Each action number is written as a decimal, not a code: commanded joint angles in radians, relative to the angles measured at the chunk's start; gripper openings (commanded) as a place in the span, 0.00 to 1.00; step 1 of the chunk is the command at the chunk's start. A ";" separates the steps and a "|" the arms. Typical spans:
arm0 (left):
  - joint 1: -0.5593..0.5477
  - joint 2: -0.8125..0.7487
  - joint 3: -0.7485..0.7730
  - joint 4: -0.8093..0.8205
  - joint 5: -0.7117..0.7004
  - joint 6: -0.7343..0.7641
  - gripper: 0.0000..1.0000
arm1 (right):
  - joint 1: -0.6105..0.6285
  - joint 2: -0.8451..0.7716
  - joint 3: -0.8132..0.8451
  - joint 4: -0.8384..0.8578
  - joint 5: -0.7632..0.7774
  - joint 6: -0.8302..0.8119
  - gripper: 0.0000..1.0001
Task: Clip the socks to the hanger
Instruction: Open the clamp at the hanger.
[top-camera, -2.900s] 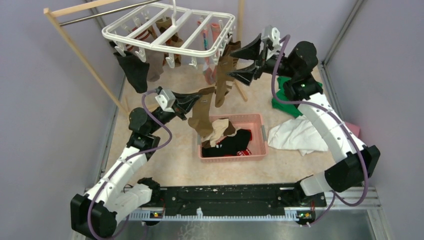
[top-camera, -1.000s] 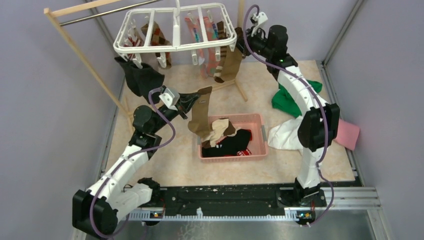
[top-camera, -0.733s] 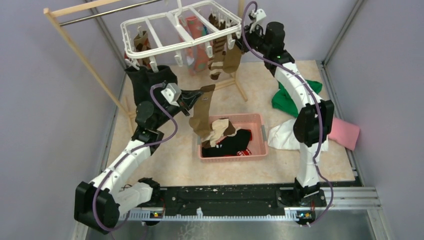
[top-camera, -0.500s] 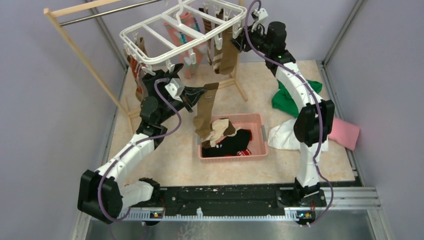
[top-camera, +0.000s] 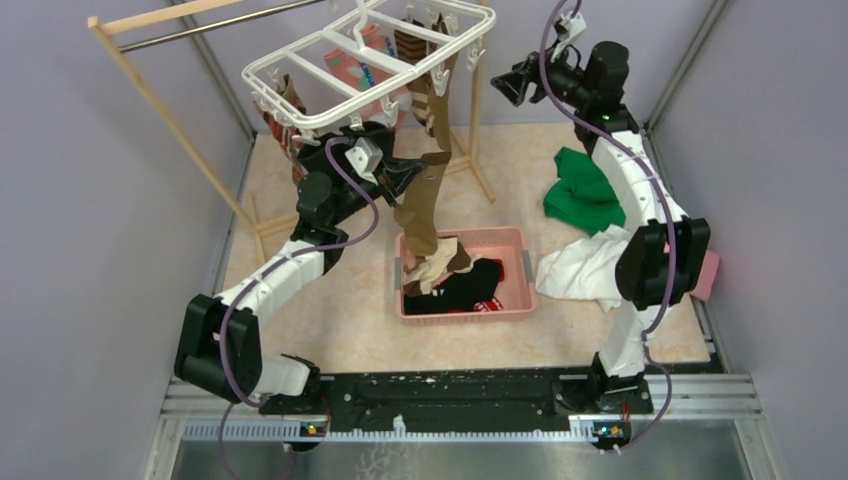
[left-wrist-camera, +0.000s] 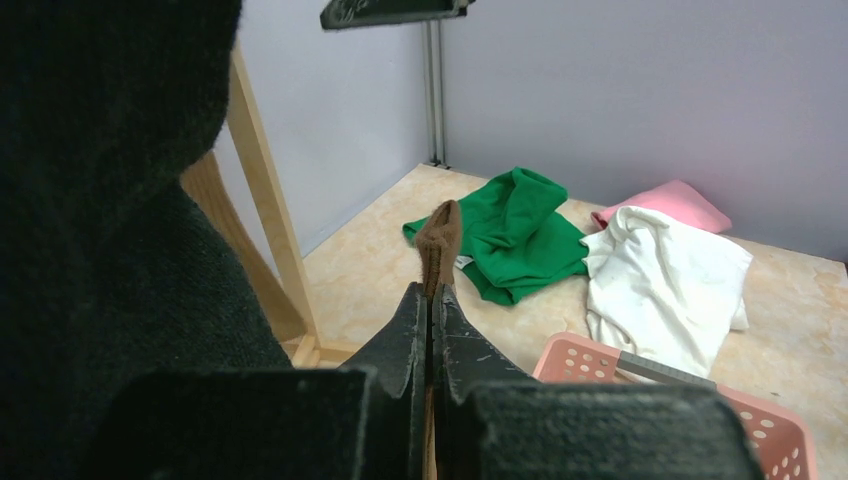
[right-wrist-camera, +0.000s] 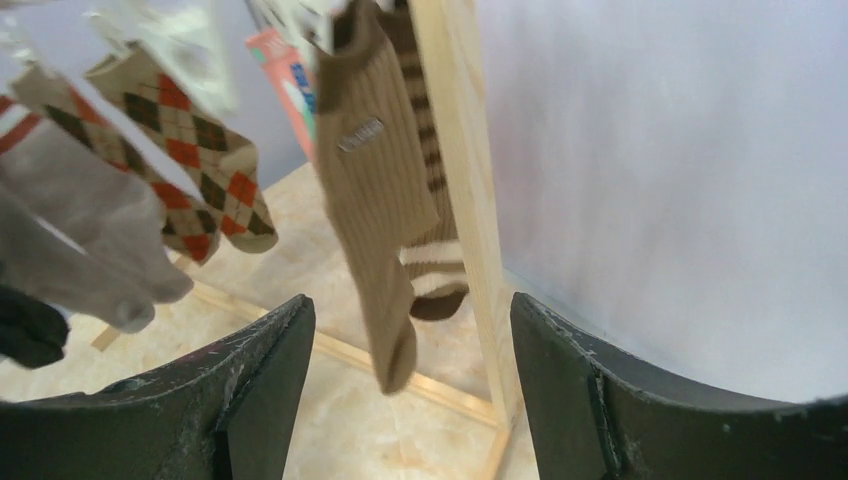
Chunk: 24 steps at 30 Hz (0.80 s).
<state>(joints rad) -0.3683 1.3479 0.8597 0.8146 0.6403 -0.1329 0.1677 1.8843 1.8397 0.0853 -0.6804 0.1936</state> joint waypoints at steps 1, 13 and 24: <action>0.002 0.028 0.065 0.095 0.068 -0.002 0.00 | -0.008 -0.127 -0.010 0.123 -0.147 -0.027 0.72; 0.009 0.089 0.114 0.099 0.120 0.010 0.00 | 0.122 -0.123 0.112 0.019 0.188 -0.151 0.75; 0.012 0.100 0.131 0.108 0.140 -0.002 0.00 | 0.141 -0.093 0.161 0.067 0.232 -0.124 0.73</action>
<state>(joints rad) -0.3607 1.4361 0.9428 0.8398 0.7479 -0.1322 0.3050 1.7885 1.9217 0.1074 -0.4839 0.0631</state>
